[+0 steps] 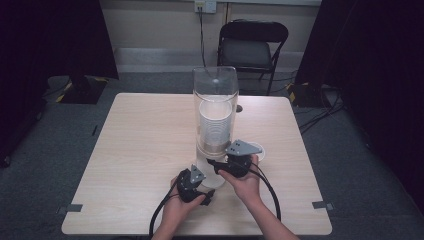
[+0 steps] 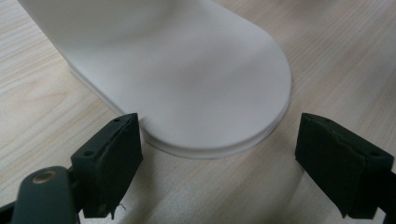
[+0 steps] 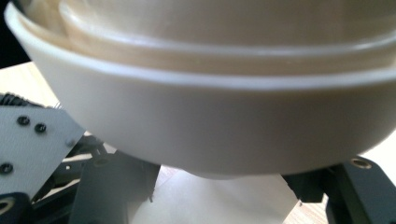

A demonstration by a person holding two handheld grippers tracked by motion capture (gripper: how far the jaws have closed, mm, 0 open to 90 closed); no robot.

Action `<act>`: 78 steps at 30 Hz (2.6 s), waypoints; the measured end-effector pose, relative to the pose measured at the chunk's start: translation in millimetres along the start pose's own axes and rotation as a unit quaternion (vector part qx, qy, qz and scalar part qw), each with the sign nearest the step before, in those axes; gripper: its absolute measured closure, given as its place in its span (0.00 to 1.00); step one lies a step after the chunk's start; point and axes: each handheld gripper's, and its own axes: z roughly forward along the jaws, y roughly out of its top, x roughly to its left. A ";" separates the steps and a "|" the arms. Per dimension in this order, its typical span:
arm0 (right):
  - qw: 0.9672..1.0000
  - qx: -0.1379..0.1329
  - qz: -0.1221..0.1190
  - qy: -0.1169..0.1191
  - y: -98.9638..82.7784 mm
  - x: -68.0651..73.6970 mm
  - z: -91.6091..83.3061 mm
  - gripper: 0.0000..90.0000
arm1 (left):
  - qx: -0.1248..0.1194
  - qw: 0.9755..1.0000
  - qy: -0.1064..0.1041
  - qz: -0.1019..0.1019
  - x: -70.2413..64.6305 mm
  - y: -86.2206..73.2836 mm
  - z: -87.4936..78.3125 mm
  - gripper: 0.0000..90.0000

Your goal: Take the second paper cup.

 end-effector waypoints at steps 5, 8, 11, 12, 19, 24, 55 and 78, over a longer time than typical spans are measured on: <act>1.000 0.004 0.017 0.008 -2.3 1.7 1.8 0.42 | -0.002 1.000 0.001 -0.003 -0.4 0.3 1.1 0.15; 0.998 0.064 0.013 0.008 -25.2 2.0 11.9 0.43 | 0.001 1.000 0.001 -0.003 0.1 0.7 1.3 0.12; 0.996 0.090 0.026 -0.007 -59.1 4.2 13.6 0.42 | 0.004 1.000 0.001 -0.012 -0.1 0.1 1.4 0.12; 0.996 0.076 0.033 -0.009 -65.0 7.9 9.9 0.42 | 0.004 1.000 0.002 -0.011 0.0 0.2 1.4 0.12; 0.996 0.085 0.035 0.009 -69.0 3.4 1.0 0.42 | 0.006 1.000 0.000 -0.011 0.3 0.4 1.2 0.12; 0.994 0.104 0.021 0.012 -78.9 7.4 -6.5 0.42 | 0.005 1.000 0.002 -0.012 -0.2 0.2 1.3 0.12; 0.988 0.148 -0.008 0.046 -104.6 -7.0 -61.3 0.41 | -0.069 0.997 0.019 -0.026 -13.1 31.7 -16.5 0.26; 0.985 0.166 0.028 0.036 -113.6 -27.3 -78.8 0.19 | -0.034 0.999 0.005 -0.007 -10.5 18.8 -17.6 0.24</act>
